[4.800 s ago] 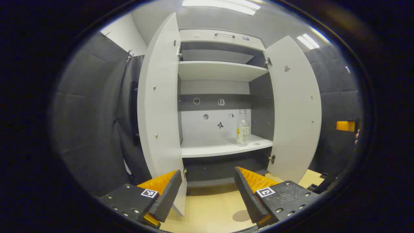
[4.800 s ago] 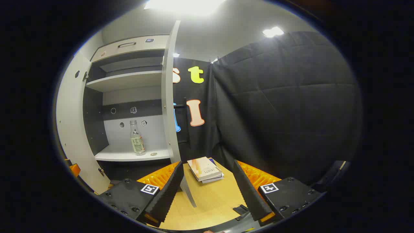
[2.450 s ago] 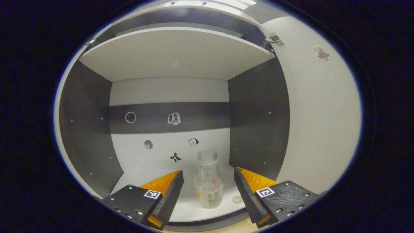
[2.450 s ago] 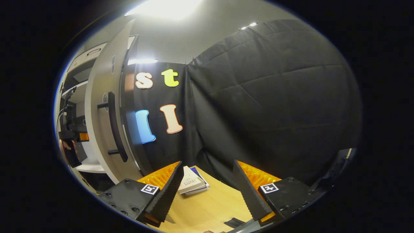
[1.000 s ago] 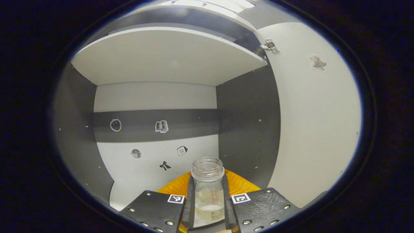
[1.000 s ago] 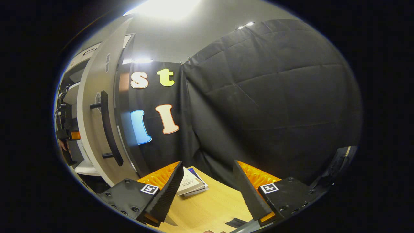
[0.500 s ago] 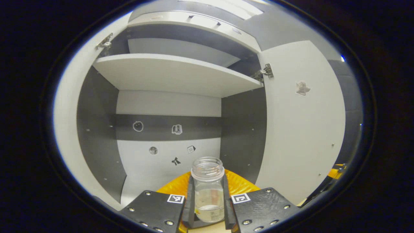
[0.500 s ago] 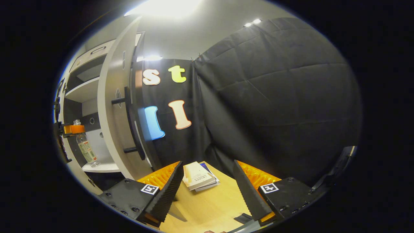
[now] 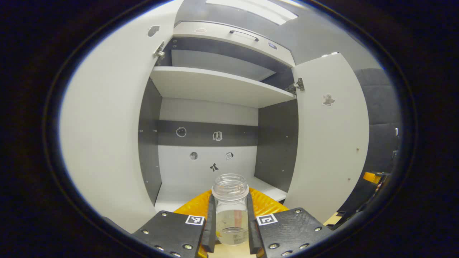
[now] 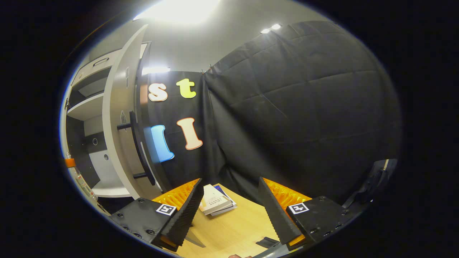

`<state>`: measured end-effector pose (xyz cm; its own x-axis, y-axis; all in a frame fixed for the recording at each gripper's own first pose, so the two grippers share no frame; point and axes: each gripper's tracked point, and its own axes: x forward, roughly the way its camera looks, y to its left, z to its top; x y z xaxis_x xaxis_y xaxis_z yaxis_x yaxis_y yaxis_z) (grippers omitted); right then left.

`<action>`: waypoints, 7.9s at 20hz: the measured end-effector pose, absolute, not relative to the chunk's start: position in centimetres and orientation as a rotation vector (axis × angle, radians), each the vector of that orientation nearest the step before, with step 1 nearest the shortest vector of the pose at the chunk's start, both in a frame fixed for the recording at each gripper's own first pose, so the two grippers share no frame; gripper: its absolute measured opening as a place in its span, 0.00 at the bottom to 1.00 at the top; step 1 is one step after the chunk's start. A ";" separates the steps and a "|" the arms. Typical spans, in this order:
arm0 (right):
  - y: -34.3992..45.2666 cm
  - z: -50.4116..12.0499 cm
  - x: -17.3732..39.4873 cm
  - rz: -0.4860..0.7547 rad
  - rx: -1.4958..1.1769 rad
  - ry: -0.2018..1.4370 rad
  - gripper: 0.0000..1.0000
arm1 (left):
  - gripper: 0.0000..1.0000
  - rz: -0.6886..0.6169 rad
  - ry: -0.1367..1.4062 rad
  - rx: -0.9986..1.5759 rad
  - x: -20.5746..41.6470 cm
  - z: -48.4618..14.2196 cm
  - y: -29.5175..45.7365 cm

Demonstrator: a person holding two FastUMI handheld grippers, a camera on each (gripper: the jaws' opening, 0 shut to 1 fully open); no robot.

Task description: Grasp the bottle in the cabinet with the left hand and place it on the coaster, then close the right door with the right hand and the left door with the left hand.

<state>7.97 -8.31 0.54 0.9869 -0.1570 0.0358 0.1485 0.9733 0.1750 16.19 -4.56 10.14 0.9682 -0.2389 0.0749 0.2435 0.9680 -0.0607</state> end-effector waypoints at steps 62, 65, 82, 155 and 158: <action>-5.1 -2.3 1.3 -0.072 0.071 0.024 0.98 | 0.95 -0.395 0.081 -0.003 4.0 -11.7 -13.0; -4.4 -0.3 2.8 -0.024 0.031 -0.007 0.98 | 0.95 -0.288 0.043 -0.055 2.6 -7.0 -9.6; -1.4 6.5 14.2 0.392 -0.047 -0.043 0.98 | 0.94 0.251 0.043 -0.166 2.9 4.5 -3.5; 15.9 -0.3 7.1 0.289 0.103 0.022 0.98 | 0.94 0.084 -0.101 -0.118 7.1 11.7 25.2; 14.4 -0.8 7.1 0.242 0.121 0.028 0.98 | 0.94 0.035 -0.099 -0.093 9.5 12.2 23.7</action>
